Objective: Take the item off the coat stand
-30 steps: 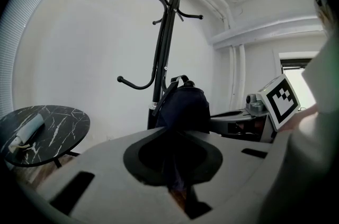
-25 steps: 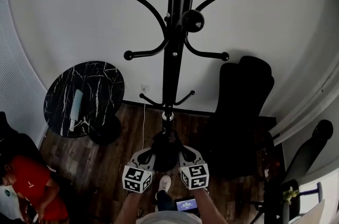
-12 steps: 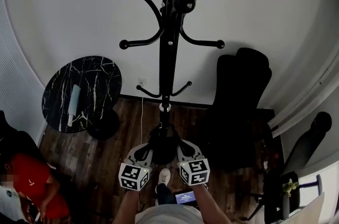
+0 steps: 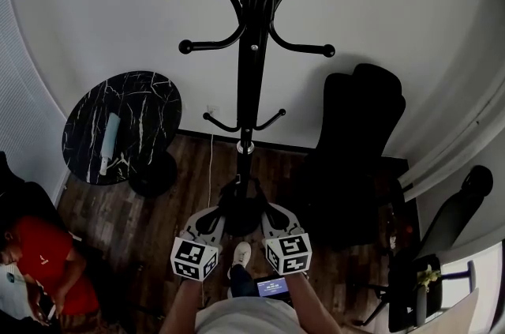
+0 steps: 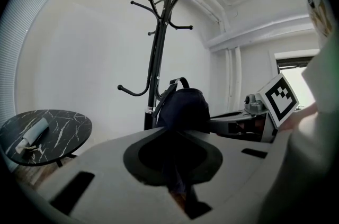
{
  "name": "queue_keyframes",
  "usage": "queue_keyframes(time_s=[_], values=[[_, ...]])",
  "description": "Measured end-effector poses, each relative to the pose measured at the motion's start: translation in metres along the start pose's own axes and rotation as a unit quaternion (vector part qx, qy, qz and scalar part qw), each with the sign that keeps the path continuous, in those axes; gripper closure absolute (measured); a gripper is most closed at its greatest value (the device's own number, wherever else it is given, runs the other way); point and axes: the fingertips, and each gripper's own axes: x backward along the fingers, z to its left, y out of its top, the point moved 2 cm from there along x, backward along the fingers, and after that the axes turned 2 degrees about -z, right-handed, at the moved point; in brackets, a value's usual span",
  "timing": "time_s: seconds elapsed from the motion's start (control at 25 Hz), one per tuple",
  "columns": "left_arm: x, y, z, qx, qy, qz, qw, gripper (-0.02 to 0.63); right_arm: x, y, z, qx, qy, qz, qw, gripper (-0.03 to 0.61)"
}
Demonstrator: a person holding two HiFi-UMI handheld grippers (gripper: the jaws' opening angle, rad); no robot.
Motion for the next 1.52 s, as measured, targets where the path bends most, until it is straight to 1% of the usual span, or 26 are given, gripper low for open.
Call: queue_keyframes(time_s=[0.12,0.32,0.48,0.6,0.72,0.92,1.16,1.32,1.52], values=[[0.005,0.004,-0.005,0.0,0.001,-0.005,1.0,0.584,0.007,0.003,0.003,0.004,0.0,0.0,1.0,0.546],[0.017,0.02,-0.011,0.017,-0.003,-0.025,0.9995,0.584,0.019,0.018,0.009,0.026,0.003,-0.013,1.0,0.546],[0.019,0.038,-0.021,0.012,-0.014,-0.045,0.9988,0.584,0.03,0.03,0.008,0.035,-0.005,-0.025,0.999,0.546],[0.02,0.043,-0.025,0.01,-0.016,-0.052,0.9985,0.584,0.034,0.038,0.008,0.043,-0.01,-0.035,0.998,0.546],[0.023,0.048,-0.026,0.012,-0.013,-0.054,0.9984,0.584,0.035,0.042,0.01,0.047,-0.007,-0.036,0.998,0.546],[0.027,0.062,-0.027,0.017,-0.014,-0.069,0.9974,0.584,0.038,0.048,0.013,0.056,-0.003,-0.045,0.997,0.546],[0.028,0.056,-0.027,0.021,-0.012,-0.064,0.9976,0.584,0.039,0.046,0.014,0.054,-0.003,-0.042,0.998,0.546],[0.028,0.054,-0.026,0.022,-0.012,-0.061,0.9979,0.584,0.038,0.044,0.015,0.066,-0.004,-0.041,0.997,0.546],[0.027,0.053,-0.025,0.028,-0.016,-0.06,0.9977,0.584,0.04,0.047,0.015,0.083,-0.019,-0.059,0.995,0.549]])
